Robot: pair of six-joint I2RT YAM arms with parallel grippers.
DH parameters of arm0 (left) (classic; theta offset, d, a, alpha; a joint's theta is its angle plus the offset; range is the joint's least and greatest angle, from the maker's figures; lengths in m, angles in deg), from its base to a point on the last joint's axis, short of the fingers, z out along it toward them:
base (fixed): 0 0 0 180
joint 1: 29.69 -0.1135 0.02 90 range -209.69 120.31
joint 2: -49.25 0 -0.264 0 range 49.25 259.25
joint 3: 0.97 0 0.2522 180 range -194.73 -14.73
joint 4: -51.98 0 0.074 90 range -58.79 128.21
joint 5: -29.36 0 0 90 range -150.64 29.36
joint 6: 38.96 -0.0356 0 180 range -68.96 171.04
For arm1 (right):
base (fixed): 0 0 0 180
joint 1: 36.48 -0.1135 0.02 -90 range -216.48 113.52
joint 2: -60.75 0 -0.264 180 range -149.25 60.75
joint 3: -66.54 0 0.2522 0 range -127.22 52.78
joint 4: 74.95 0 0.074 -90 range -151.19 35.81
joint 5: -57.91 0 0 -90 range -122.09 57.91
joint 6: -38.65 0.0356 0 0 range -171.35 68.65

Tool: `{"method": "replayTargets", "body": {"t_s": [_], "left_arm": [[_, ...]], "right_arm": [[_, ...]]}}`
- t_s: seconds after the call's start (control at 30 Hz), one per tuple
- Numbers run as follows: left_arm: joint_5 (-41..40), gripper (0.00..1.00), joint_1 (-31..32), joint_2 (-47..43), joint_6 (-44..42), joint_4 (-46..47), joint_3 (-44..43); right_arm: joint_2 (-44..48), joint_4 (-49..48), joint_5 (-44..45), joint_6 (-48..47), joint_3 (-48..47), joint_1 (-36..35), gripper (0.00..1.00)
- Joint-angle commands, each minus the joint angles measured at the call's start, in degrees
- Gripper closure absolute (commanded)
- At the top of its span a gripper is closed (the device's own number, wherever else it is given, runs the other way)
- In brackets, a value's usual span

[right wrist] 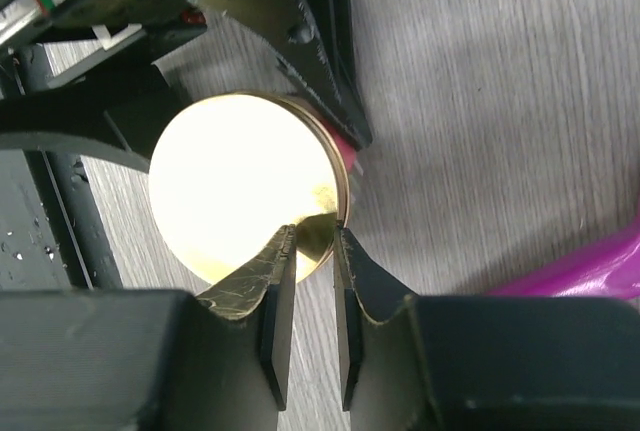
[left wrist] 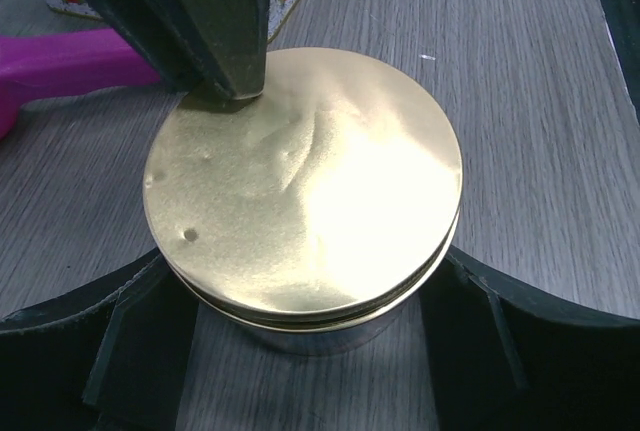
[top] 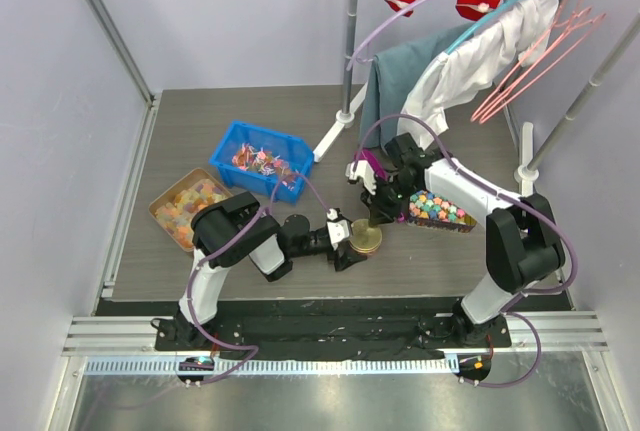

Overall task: Pack the candies
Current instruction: Screw the bottle lid onto the packing bottle.

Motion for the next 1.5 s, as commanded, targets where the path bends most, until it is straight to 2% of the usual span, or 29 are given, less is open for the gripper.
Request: {"method": "replayTargets", "body": {"t_s": [0.0,0.6,0.9,1.13,1.33,1.47], "left_arm": [[-4.89,0.18,-0.92,1.33,-2.64,7.55,-0.14],[-4.80,0.18,-0.91,1.24,-2.64,7.46,-0.22],[-4.63,0.18,-0.92,1.33,-2.82,7.46,-0.22],[-4.71,0.18,-0.91,1.42,-2.82,7.46,-0.23],[-4.54,0.18,-0.92,1.42,-2.91,7.46,-0.22],[-4.54,0.18,-0.92,1.33,-2.99,7.46,-0.14]], "right_arm": [[2.77,7.89,-0.75,1.21,3.66,-0.56,0.76],[7.34,10.89,-4.26,2.27,8.85,-2.84,0.76],[11.12,10.18,-1.63,3.32,3.15,-3.02,0.78],[5.59,6.67,-2.68,5.08,-1.16,-3.81,0.79],[-0.03,0.34,-1.89,6.93,0.58,-4.34,0.79],[-3.55,-0.54,-1.72,7.81,-0.11,-4.86,0.79]]}}
